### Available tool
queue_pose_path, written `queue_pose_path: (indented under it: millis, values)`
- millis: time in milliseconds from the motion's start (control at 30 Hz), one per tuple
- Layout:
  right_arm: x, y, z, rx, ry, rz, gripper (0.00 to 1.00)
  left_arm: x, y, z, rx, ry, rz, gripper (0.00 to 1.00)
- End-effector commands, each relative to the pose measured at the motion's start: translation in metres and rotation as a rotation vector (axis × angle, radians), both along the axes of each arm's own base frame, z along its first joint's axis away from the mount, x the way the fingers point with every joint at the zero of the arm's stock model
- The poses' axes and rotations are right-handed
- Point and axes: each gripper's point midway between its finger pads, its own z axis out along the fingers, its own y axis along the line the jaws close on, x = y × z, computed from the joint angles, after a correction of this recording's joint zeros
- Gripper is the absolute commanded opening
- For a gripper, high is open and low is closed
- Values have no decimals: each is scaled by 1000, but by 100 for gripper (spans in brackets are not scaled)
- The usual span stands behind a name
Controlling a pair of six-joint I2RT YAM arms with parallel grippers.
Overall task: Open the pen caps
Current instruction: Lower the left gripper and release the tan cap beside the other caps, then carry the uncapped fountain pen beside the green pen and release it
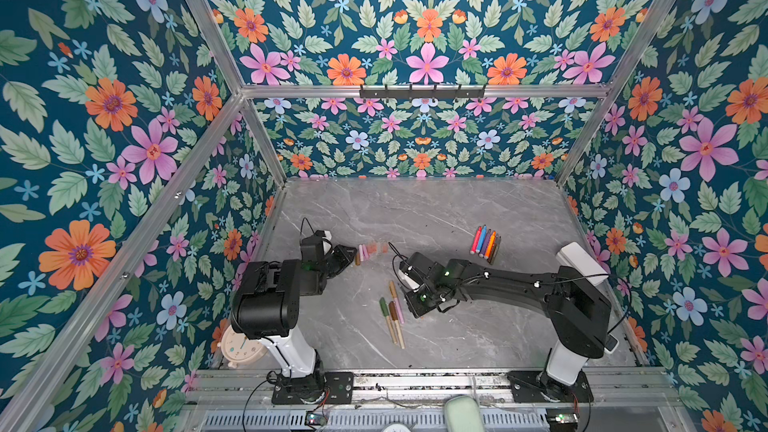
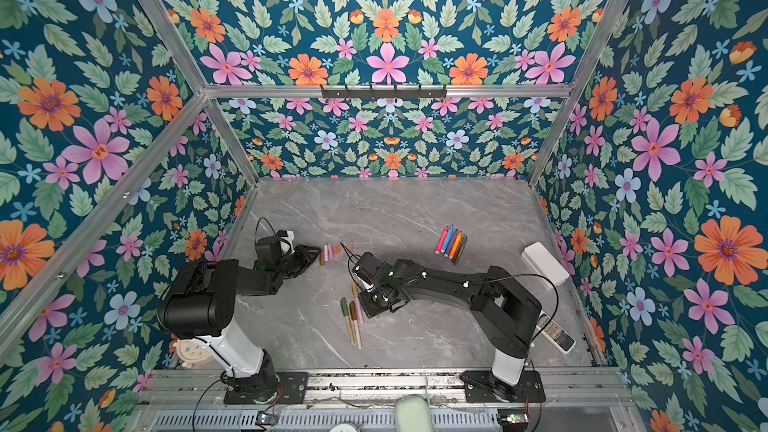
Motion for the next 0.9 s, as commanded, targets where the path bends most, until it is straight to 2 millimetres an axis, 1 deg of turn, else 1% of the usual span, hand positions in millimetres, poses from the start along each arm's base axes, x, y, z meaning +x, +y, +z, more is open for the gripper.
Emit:
queue_pose_path:
  millis: [0,67,100,133,167,267,333,433,500,567,667,733,800,867]
  values:
    - [7,-12,4,-33,-35,-14,0,0,2,4,18,-23,1,28]
    - [17,-26,11,-35,-47,-52,0,-2,3,7,23,-30,4,28]
    - [26,-37,16,-25,-53,-90,0,-3,3,8,27,-36,4,28]
    - [37,-50,29,12,-68,-140,0,-5,4,10,31,-42,6,28]
    - [46,-66,34,36,-66,-195,0,-7,4,12,35,-51,6,28]
    - [80,-127,48,138,-64,-430,0,-16,5,22,44,-112,10,28]
    - [101,-180,52,224,-41,-635,0,-23,6,31,56,-166,12,28]
    - [119,-243,50,350,-22,-878,0,-30,13,38,131,-193,19,27]
    - [127,-270,49,399,-20,-966,0,-32,18,46,167,-220,33,28]
    - [133,-282,47,386,-20,-985,0,-34,20,56,183,-254,43,28]
    - [142,-292,34,336,1,-997,0,-36,19,63,181,-270,41,28]
    - [152,-299,24,376,12,-1010,0,-37,17,66,170,-272,28,28]
    - [160,-301,18,419,24,-1002,0,-38,14,66,150,-273,22,28]
    - [166,-300,9,406,38,-983,0,-39,11,66,131,-274,14,28]
